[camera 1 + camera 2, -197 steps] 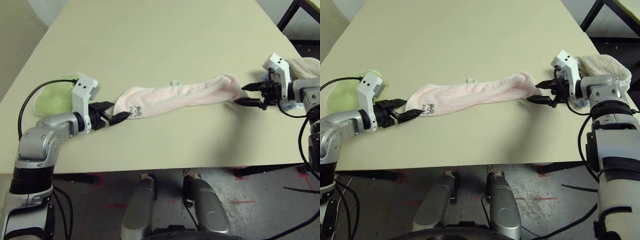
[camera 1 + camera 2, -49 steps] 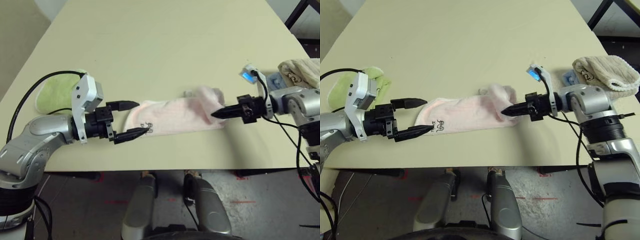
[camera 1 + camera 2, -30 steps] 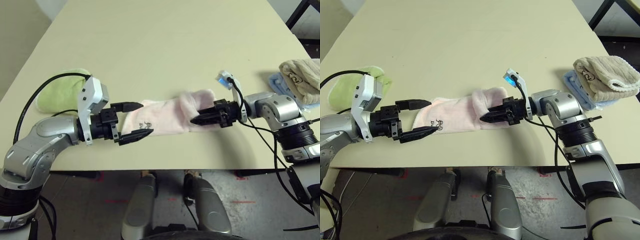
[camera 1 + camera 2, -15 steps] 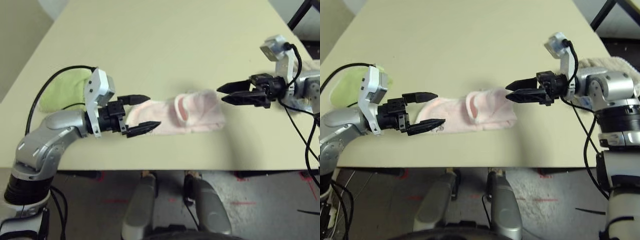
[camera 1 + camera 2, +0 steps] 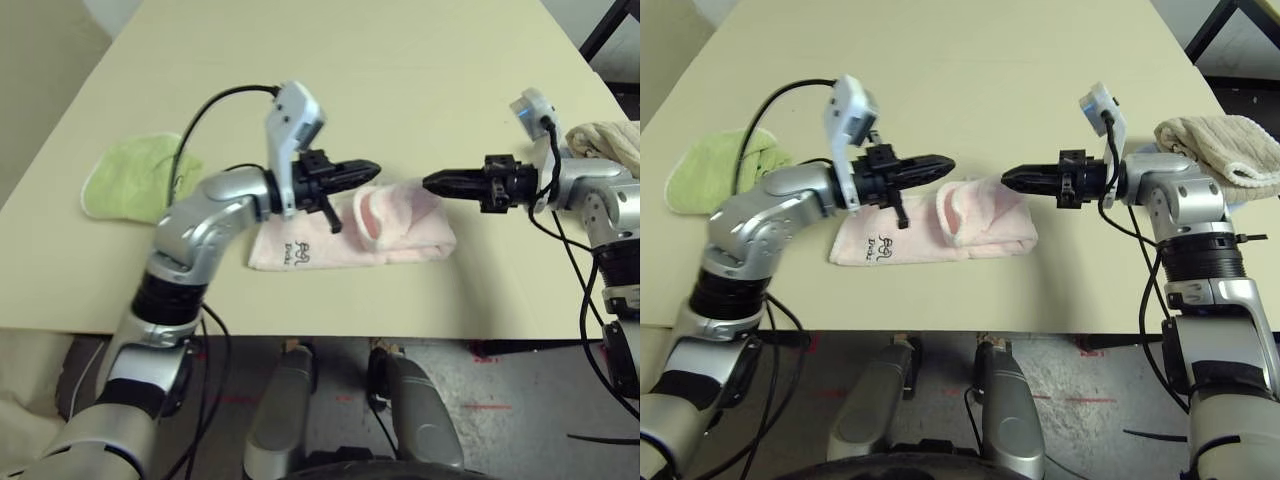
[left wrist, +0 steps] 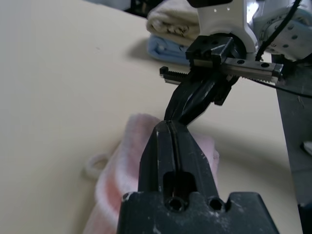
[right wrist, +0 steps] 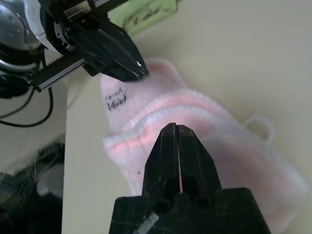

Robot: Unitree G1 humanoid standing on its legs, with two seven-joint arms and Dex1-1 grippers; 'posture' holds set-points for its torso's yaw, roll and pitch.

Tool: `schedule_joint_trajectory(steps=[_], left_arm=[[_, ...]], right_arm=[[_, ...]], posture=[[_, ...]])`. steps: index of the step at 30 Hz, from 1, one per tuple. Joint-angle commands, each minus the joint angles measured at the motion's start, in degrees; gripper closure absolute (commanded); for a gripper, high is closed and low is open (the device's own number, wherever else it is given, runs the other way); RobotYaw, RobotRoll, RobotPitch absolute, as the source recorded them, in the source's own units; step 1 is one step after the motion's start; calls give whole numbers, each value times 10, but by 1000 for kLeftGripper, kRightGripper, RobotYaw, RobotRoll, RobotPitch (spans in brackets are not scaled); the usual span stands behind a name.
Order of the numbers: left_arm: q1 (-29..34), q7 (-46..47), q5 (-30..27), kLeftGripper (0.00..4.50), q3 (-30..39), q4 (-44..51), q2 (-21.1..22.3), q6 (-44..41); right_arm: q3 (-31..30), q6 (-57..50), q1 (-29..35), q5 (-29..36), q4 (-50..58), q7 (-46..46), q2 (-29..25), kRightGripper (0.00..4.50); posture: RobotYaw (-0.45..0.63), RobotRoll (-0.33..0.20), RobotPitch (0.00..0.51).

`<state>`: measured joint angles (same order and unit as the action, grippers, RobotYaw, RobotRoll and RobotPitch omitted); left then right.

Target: Fold the towel and set it aside.

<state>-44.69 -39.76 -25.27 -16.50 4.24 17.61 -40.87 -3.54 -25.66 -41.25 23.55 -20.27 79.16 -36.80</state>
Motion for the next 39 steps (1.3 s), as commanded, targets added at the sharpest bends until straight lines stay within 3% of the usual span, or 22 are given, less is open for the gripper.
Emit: schedule_joint_trajectory(steps=[1,6,19,32,39], left_arm=[[-6,-4,32,4500,-27,-35,-17,10],[-1,-5,66,4500,-52,-70,-34,-2],[35,-18,125,4500,-51,-89,26,-27],[27,-8,158,4500,-32,-118,45,2],[6,-28,93,4500,26,-57,1,-20]], right_arm=[[-13,16,15,-13,3,5,7,4482],[-40,28,40,-40,3,11,7,4482],[-53,72,46,-93,-61,29,-21,4482],[-46,101,48,-108,-110,40,-40,4482],[-21,40,40,-50,-69,51,-21,4482]], posture=[[118,0,149],[117,0,154],[125,0,161],[126,0,158],[122,0,156]])
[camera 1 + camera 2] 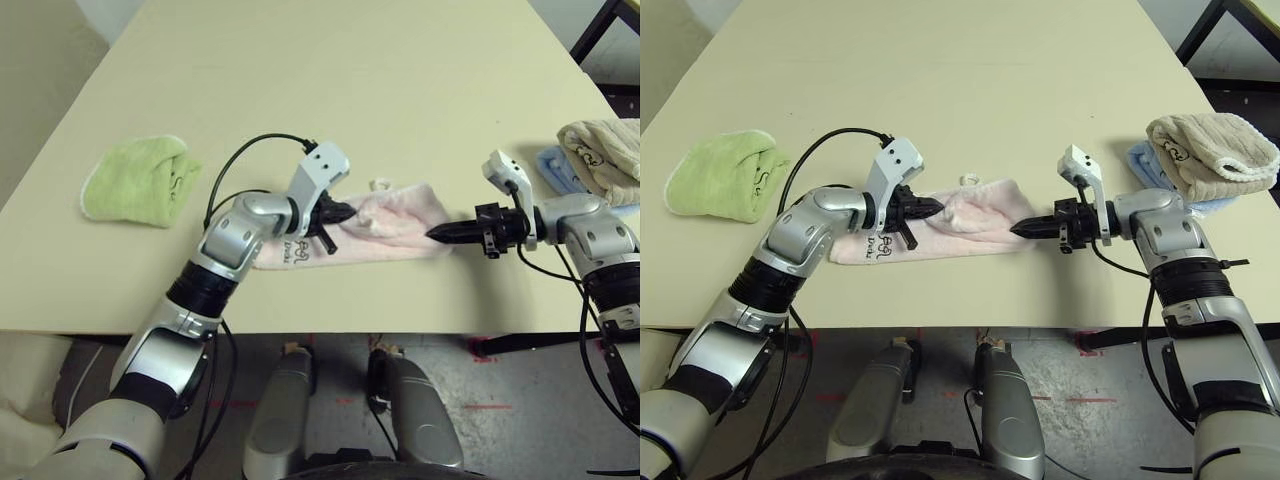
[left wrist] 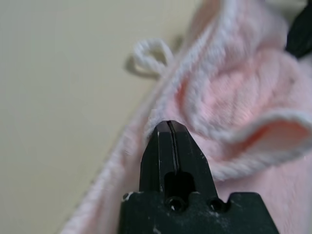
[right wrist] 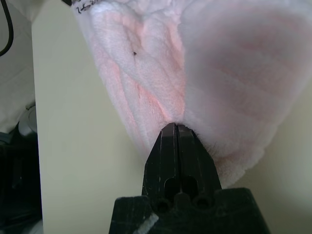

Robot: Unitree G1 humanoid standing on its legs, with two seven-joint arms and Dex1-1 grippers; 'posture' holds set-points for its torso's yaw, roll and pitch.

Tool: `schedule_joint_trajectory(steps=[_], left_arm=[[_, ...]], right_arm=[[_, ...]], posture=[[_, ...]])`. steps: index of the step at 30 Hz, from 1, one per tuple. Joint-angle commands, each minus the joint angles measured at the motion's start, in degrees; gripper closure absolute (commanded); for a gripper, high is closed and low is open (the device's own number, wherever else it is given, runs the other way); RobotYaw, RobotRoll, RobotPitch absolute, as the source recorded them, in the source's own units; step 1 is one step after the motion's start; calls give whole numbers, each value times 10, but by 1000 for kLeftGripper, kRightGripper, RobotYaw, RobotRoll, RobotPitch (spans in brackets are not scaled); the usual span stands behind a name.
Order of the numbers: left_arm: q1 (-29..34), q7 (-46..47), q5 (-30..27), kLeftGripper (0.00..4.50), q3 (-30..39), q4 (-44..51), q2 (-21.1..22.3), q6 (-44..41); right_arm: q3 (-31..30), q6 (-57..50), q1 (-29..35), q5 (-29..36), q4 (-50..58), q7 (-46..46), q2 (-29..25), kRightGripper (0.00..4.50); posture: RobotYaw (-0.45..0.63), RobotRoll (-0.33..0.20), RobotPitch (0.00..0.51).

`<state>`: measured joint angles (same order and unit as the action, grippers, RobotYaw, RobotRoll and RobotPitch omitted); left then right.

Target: Fold the towel and set it aside.

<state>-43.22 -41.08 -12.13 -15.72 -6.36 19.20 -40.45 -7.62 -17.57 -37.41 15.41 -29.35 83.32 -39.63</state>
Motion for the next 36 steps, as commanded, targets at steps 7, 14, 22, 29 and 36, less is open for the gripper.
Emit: schedule_joint_trajectory(steps=[7,14,22,29,36], left_arm=[[-12,-24,-92,4500,43,141,-17,-91],[22,-12,-97,4500,31,187,-6,-113],[113,87,-105,2716,115,295,3,-156],[174,185,-156,21,245,451,-16,-325],[250,211,-195,21,371,569,-69,-495]], right_arm=[[48,-163,-24,107,84,23,5,4268],[57,-167,-58,110,74,4,16,2080],[41,-50,-60,67,53,9,21,0],[27,47,-90,31,-15,34,38,0],[33,123,-120,11,-86,40,71,0]], posture=[[132,0,154],[137,0,149],[142,0,154],[198,0,161],[261,0,167]])
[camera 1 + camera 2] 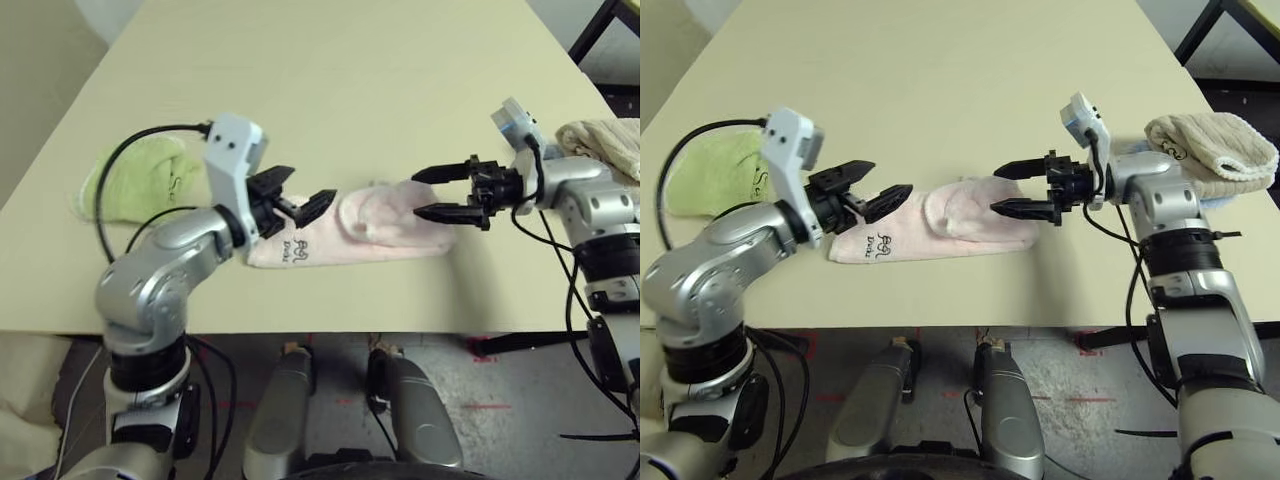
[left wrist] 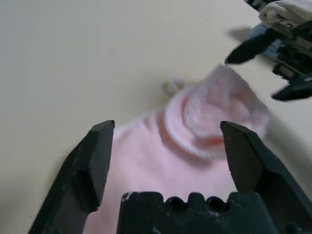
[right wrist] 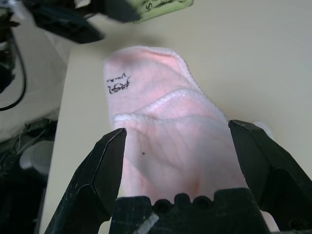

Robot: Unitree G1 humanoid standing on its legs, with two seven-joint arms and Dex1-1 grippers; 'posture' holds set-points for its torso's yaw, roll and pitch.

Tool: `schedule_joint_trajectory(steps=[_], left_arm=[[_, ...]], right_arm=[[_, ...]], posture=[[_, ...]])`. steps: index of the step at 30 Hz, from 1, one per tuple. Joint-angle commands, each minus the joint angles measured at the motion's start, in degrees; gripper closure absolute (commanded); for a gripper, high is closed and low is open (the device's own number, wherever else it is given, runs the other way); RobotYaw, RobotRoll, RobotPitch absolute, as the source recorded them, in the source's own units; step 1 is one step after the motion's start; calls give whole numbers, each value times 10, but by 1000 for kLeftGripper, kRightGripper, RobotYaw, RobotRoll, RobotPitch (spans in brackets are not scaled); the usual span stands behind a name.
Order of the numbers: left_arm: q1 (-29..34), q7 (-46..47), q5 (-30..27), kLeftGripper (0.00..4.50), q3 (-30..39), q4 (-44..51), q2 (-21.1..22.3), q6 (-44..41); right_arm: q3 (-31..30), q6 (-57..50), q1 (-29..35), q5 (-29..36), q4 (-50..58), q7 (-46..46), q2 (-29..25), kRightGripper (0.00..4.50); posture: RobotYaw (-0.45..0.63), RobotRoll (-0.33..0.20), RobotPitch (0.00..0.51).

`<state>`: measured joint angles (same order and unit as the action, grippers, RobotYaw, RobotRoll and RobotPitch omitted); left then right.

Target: Fold the towel and set it aside.

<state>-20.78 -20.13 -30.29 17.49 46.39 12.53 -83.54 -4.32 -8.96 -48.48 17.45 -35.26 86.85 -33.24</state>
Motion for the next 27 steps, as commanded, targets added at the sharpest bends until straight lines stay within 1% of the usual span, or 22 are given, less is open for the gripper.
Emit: schedule_joint_trajectory(steps=[1,4,8,11,14,19,23,27], left_arm=[[38,1,-19,21,56,49,-4,-79],[76,6,-55,21,110,44,1,-90],[120,20,-134,21,161,23,35,-90],[157,39,-201,21,173,9,75,-90],[173,80,-252,21,169,-6,87,-90],[153,175,-326,21,139,-58,55,-90],[103,245,-356,21,123,-118,34,-90],[71,296,-382,21,109,-165,28,-90]], right_arm=[[3,53,-12,-10,-37,6,13,0],[11,97,-20,-11,-66,16,22,0],[10,121,-31,-16,-94,26,25,0],[9,134,-36,-20,-108,28,30,0],[9,143,-39,-21,-114,29,35,0],[14,163,-38,-23,-116,34,34,0],[18,179,-27,-22,-107,45,18,0],[26,172,-14,-15,-93,53,-4,0]], posture=[[279,0,169],[292,0,170],[305,0,172],[309,0,173],[306,0,173],[293,0,175],[258,0,178],[228,0,182]])
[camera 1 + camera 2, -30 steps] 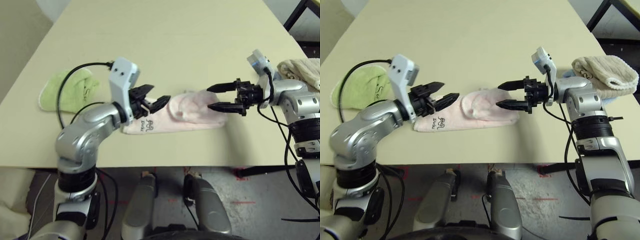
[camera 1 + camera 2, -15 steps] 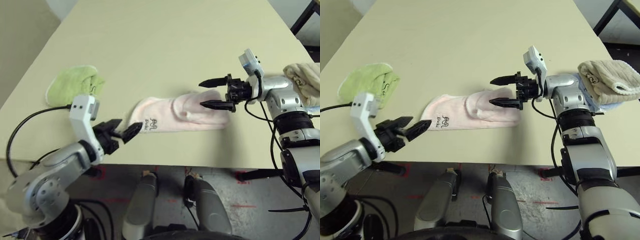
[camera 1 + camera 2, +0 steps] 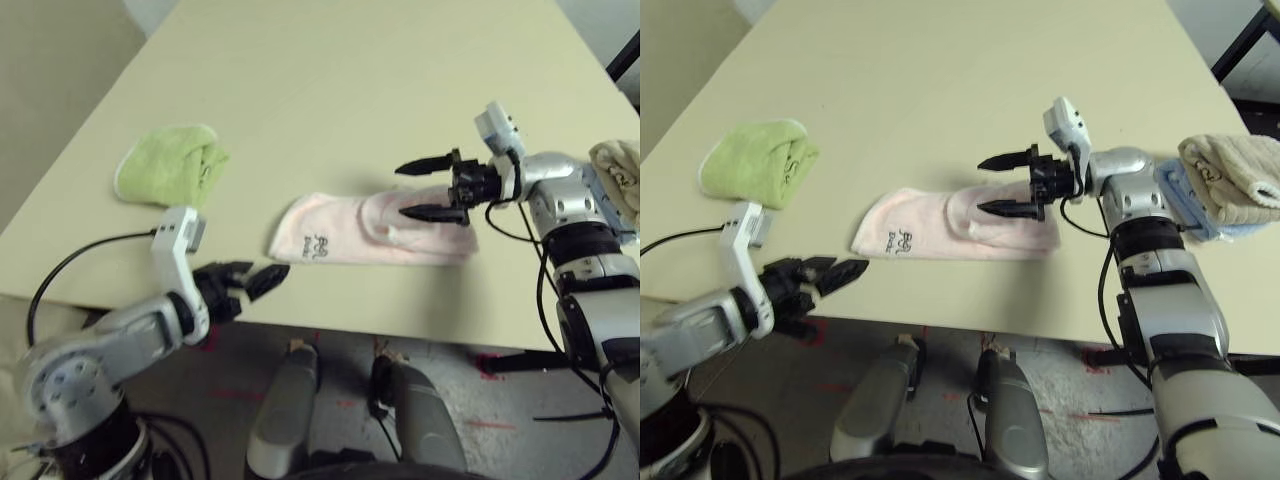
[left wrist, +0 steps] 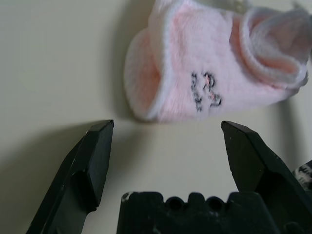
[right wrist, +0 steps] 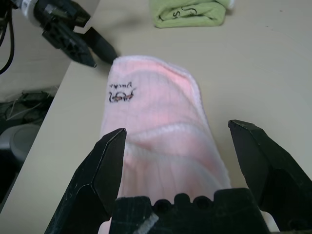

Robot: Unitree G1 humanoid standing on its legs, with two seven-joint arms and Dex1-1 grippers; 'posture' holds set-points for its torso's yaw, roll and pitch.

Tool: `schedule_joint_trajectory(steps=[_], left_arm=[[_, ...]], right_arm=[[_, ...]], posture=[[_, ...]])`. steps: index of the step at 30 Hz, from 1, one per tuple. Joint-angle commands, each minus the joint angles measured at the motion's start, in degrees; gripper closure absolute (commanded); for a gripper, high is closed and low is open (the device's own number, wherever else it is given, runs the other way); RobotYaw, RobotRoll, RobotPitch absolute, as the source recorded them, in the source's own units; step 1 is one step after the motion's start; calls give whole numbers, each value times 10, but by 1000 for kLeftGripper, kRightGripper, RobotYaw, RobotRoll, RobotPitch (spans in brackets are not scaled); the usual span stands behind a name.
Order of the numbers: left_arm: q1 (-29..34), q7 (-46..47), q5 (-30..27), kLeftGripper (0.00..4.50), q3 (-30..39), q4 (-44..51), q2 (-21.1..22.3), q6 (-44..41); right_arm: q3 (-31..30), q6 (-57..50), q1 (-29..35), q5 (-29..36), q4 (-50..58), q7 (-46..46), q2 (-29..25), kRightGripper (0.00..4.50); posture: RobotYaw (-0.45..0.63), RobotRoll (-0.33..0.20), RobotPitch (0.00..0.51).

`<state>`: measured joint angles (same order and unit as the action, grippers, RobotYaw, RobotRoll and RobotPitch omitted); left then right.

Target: Fold the towel and set it aside.

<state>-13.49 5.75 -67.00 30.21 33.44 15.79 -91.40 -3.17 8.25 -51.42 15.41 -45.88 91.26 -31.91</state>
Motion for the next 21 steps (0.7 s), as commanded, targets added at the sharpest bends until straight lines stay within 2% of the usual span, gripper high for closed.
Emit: schedule_joint_trajectory(steps=[1,5,10,16,17,21], left_arm=[[-7,46,-19,21,-25,-46,-4,-11],[-22,75,-26,21,-40,-76,-10,-11],[-48,91,-12,1695,-47,-110,-17,-11],[-69,89,6,4077,-47,-130,-10,-11],[-73,87,11,4361,-44,-132,-7,-11],[-84,72,28,4472,-33,-143,17,-11]], right_arm=[[17,-5,21,8,19,10,-23,0],[28,-30,45,17,49,11,-41,0],[35,-71,87,34,101,12,-79,0],[46,-98,118,47,130,12,-120,0],[48,-99,121,48,130,12,-125,0],[55,-102,132,50,133,12,-139,0]], posture=[[228,0,182],[202,0,184],[171,0,187],[148,0,185],[144,0,184],[139,0,184]])
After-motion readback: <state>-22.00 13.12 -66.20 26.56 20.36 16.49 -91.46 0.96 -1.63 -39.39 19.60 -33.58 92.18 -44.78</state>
